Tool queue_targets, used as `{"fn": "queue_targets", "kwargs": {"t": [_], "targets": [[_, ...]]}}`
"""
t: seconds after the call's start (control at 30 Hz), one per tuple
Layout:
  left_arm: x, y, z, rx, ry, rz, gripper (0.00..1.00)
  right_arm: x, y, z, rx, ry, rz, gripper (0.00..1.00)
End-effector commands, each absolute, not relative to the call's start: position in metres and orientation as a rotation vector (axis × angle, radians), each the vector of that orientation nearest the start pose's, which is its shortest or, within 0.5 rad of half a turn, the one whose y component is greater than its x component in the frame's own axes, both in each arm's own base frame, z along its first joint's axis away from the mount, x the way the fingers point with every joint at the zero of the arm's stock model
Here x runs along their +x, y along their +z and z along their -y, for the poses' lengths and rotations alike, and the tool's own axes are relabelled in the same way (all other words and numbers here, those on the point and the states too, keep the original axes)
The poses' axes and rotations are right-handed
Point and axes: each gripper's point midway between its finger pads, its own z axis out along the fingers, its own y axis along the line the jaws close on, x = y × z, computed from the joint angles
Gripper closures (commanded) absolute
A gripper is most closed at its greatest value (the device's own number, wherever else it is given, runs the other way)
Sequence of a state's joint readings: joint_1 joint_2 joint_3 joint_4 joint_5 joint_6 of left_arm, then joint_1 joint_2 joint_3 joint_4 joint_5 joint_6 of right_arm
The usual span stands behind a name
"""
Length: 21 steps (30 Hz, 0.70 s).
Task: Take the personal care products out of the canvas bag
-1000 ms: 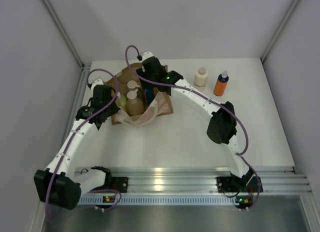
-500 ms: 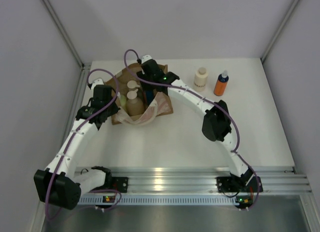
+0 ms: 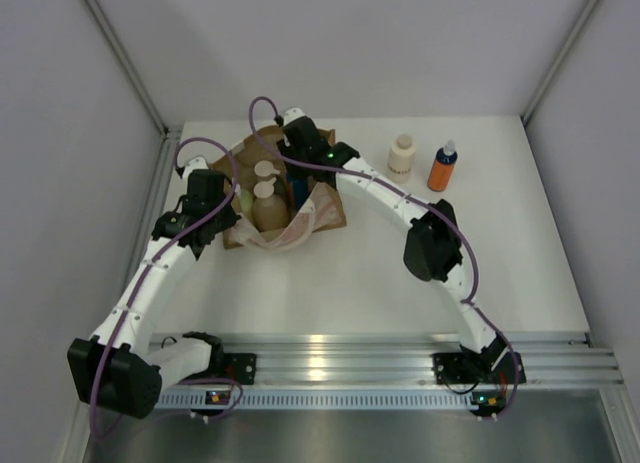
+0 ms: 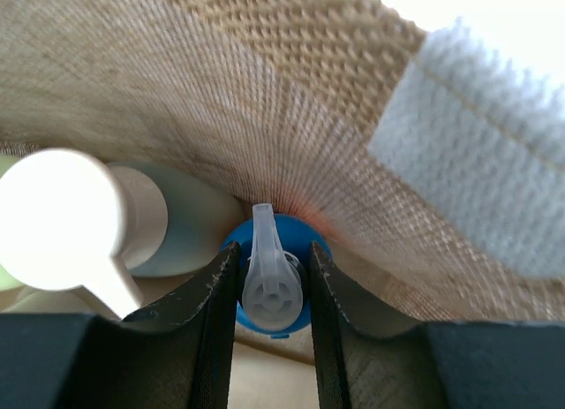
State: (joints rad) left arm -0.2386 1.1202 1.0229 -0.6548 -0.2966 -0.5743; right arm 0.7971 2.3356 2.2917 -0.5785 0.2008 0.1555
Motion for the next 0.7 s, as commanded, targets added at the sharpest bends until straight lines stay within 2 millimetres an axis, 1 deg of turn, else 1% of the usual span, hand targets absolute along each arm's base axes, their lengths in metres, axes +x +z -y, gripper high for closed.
{"fn": "queue_targets", "kwargs": {"t": [0.0, 0.03, 0.07, 0.1, 0.13, 0.23, 0.27, 0.3, 0.33, 0.4, 0.43, 0.53, 0.57, 0.63, 0.67], "targets": [[0.295, 0.172, 0.048, -0.489, -0.053, -2.323, 1.0, 0.455, 0.257, -0.422, -0.539, 0.389, -1.978, 1.0], [0.295, 0.173, 0.048, -0.487, -0.054, -2.323, 1.0, 0.453, 0.272, -0.422, -0.53, 0.405, -1.947, 1.0], [0.295, 0.173, 0.048, -0.487, -0.054, -2.323, 1.0, 0.446, 0.298, -0.42, -0.521, 0.43, -1.903, 1.0], [0.295, 0.173, 0.048, -0.487, -0.054, -2.322, 1.0, 0.442, 0.311, -0.421, -0.524, 0.445, -1.877, 1.0], [0.296, 0.174, 0.048, -0.485, -0.054, -2.321, 1.0, 0.436, 0.335, -0.417, -0.513, 0.464, -1.835, 1.0], [0.296, 0.174, 0.048, -0.486, -0.053, -2.319, 1.0, 0.425, 0.374, -0.412, -0.508, 0.506, -1.761, 1.0], [0.296, 0.174, 0.048, -0.485, -0.05, -2.32, 1.0, 0.417, 0.394, -0.408, -0.506, 0.531, -1.723, 1.0], [0.296, 0.174, 0.047, -0.485, -0.049, -2.319, 1.0, 0.413, 0.404, -0.405, -0.51, 0.54, -1.705, 1.0], [0.296, 0.174, 0.047, -0.485, -0.049, -2.318, 1.0, 0.404, 0.427, -0.399, -0.506, 0.56, -1.665, 1.0], [0.295, 0.174, 0.047, -0.484, -0.043, -2.32, 1.0, 0.395, 0.446, -0.392, -0.502, 0.581, -1.631, 1.0], [0.296, 0.175, 0.046, -0.485, -0.039, -2.316, 1.0, 0.384, 0.467, -0.382, -0.493, 0.597, -1.595, 1.0], [0.297, 0.177, 0.046, -0.482, -0.037, -2.312, 1.0, 0.368, 0.498, -0.364, -0.472, 0.613, -1.537, 1.0], [0.297, 0.177, 0.046, -0.482, -0.041, -2.31, 1.0, 0.357, 0.521, -0.349, -0.45, 0.622, -1.495, 1.0], [0.298, 0.176, 0.047, -0.482, -0.045, -2.314, 1.0, 0.349, 0.542, -0.329, -0.401, 0.624, -1.462, 1.0], [0.297, 0.175, 0.047, -0.482, -0.043, -2.319, 1.0, 0.339, 0.56, -0.314, -0.371, 0.638, -1.431, 1.0]]}}
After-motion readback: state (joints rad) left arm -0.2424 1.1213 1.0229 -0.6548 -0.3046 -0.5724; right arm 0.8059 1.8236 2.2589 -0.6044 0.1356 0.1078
